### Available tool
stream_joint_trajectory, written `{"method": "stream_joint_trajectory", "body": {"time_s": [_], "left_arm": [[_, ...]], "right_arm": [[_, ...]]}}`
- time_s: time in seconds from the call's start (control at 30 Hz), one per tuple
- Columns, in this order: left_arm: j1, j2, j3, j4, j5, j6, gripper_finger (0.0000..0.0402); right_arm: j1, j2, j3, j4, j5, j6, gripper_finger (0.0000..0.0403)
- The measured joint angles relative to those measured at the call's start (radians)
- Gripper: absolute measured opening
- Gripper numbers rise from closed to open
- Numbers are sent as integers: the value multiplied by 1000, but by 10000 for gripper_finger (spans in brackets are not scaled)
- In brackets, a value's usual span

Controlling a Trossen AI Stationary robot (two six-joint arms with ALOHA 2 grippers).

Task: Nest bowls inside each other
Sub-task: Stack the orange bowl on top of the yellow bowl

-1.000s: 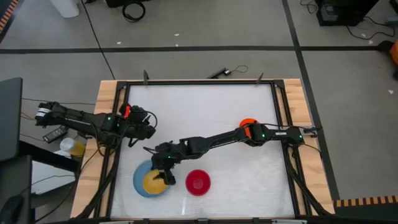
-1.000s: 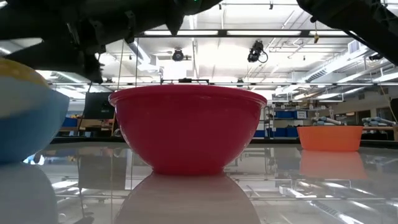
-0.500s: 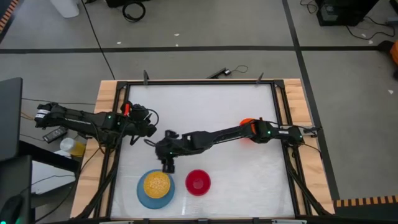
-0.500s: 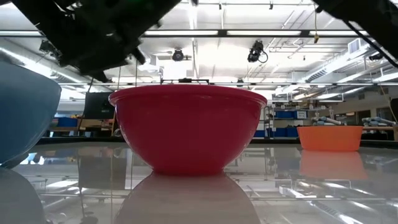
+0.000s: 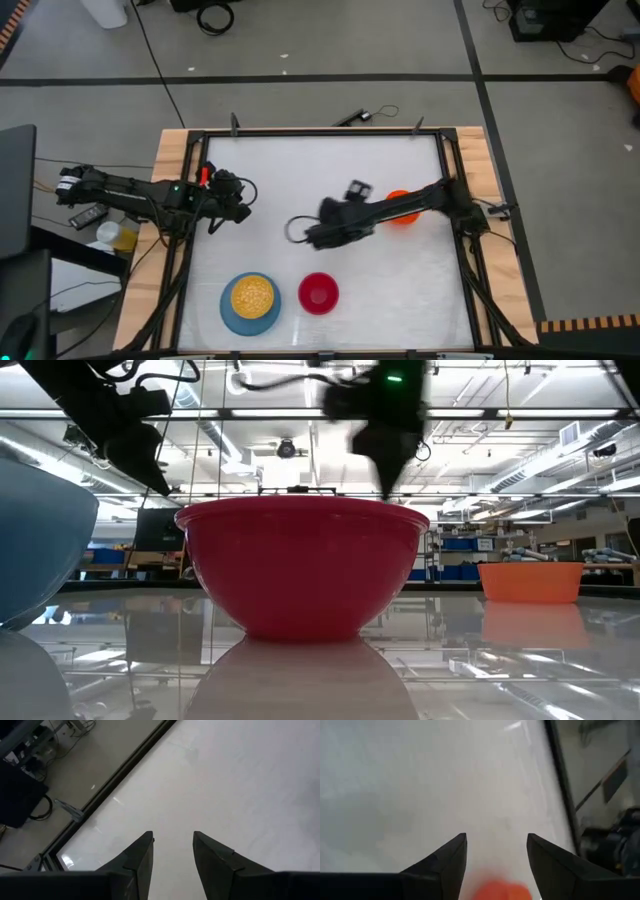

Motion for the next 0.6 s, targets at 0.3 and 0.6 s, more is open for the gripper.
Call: {"method": "stream_joint_trajectory", "body": {"time_s": [0.3,0.6], "left_arm": [[0,0,0,3,2,5,141],[0,2,0,172,-6,114,141]], "right_arm": [[-75,-514,-721,427,-305,86,193],[-114,-669,-1046,640,-398,148,186]]}}
